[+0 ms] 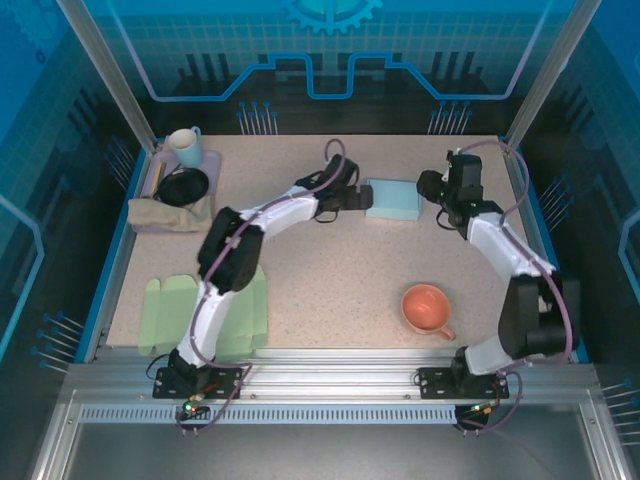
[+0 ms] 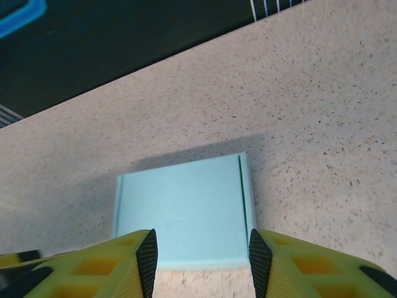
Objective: Fold the paper box
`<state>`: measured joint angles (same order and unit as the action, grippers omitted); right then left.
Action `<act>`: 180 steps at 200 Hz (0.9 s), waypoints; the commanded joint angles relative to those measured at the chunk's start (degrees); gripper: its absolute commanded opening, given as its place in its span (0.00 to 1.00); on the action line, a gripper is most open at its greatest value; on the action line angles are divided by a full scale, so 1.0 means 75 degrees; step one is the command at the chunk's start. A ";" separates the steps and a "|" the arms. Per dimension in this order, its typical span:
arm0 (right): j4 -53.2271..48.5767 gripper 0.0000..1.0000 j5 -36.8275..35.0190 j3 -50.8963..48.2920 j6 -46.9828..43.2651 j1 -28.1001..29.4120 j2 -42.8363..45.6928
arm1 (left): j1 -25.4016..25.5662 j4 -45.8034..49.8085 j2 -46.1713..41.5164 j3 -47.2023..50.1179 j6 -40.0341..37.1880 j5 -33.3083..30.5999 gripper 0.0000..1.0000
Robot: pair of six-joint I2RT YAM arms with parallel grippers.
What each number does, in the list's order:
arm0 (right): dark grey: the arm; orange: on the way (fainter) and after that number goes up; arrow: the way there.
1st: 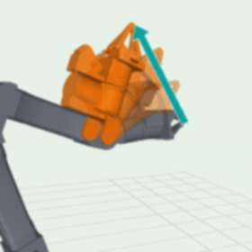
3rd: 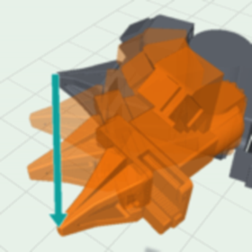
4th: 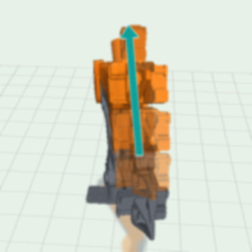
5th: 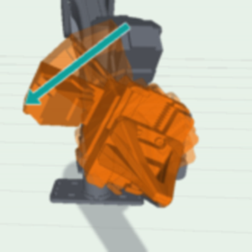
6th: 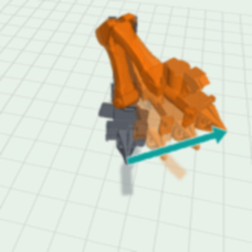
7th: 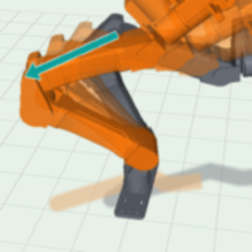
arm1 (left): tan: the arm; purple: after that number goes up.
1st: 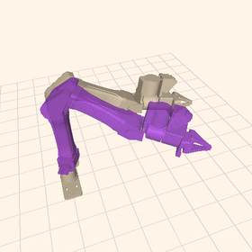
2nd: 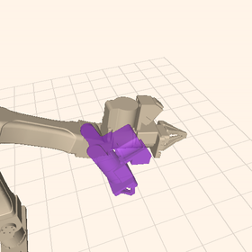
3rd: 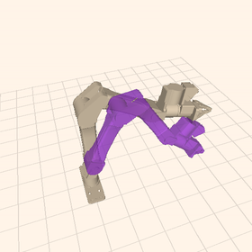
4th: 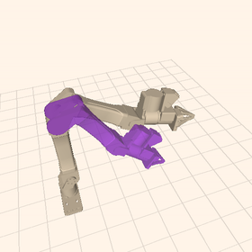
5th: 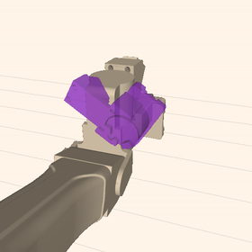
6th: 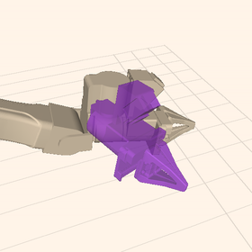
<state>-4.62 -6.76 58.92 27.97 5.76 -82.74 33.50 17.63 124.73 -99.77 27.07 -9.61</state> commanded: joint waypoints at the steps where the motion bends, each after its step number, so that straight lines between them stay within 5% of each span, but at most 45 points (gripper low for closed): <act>1: -0.0518 0.50 -0.0883 -0.0539 -0.0453 0.0806 0.1129 | -0.0048 -0.0228 -0.2099 0.1469 0.0365 -0.1028 0.99; 42: -0.0540 0.51 -0.1816 -0.1509 -0.1227 0.2605 0.3157 | -0.0116 0.0471 -0.4753 0.4837 0.1102 -0.2621 0.99; 86: -0.0396 0.60 -0.1174 -0.2142 -0.1128 0.2888 0.4716 | -0.0071 0.1482 -0.6254 0.7139 0.2604 -0.3254 0.98; 141: -0.0591 0.60 -0.1235 -0.2251 -0.1127 0.2883 0.5243 | 0.0968 0.1919 -0.5739 0.7407 0.3523 -0.4445 0.95; 180: -0.0714 0.60 -0.1131 -0.2143 -0.1191 0.2887 0.5184 | 0.0996 0.2462 -0.4709 0.6760 0.4082 -0.4810 0.92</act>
<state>-8.97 -15.88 42.94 19.92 26.74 -44.07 40.91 31.66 85.67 -45.98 52.62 -40.29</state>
